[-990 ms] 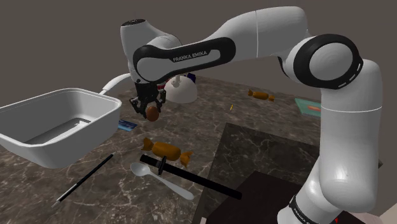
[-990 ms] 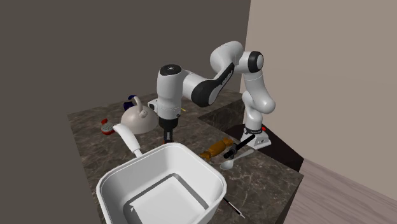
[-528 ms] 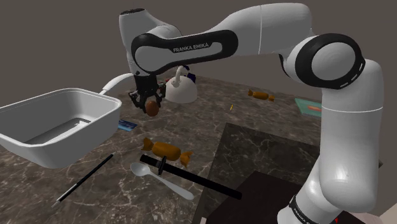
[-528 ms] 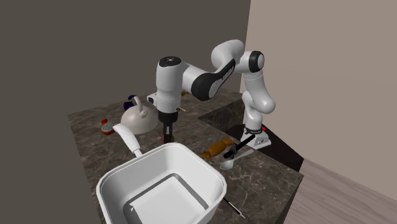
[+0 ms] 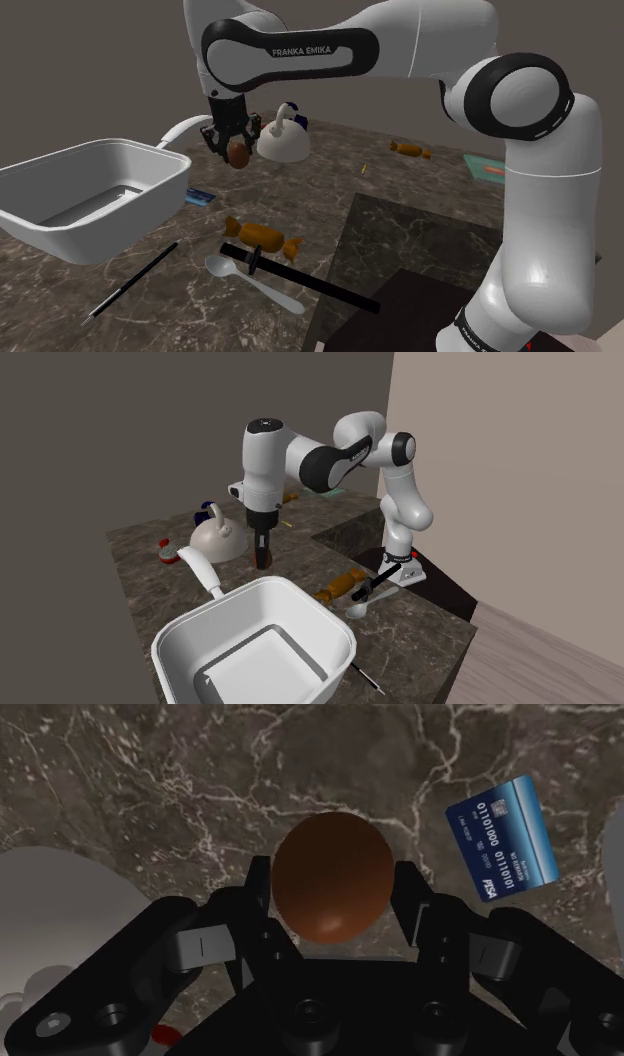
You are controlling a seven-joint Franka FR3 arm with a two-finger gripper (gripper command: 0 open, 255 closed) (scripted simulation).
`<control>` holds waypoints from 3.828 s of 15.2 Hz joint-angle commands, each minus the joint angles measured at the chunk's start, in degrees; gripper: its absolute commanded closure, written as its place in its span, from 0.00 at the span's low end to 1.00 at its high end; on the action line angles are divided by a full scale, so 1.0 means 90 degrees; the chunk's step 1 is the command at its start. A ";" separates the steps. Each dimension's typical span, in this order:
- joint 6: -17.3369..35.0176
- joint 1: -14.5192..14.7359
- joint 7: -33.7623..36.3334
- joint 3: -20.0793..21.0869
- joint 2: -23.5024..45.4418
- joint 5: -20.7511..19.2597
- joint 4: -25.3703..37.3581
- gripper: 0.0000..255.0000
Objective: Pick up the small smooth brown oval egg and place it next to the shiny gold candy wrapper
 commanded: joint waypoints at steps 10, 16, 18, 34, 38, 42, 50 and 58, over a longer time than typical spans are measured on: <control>-0.1064 0.0227 -0.0199 0.0000 0.0258 -0.0083 0.1336 1.00; -0.0875 -0.0243 -0.0561 -0.0036 -0.0375 0.0169 0.0633 1.00; -0.0626 -0.0551 -0.0811 -0.0093 -0.0798 0.0347 0.0051 1.00; 0.0543 -0.2097 -0.3231 -0.1193 -0.2909 0.1200 -0.2601 1.00; 0.0710 -0.2374 -0.3855 -0.1544 -0.3140 0.1274 -0.2888 1.00; 0.0850 -0.2640 -0.4474 -0.1902 -0.3262 0.1319 -0.3052 1.00; 0.1064 -0.3158 -0.5704 -0.2617 -0.3191 0.1396 -0.3017 1.00; 0.1169 -0.3686 -0.6938 -0.3289 -0.2709 0.1569 -0.2494 1.00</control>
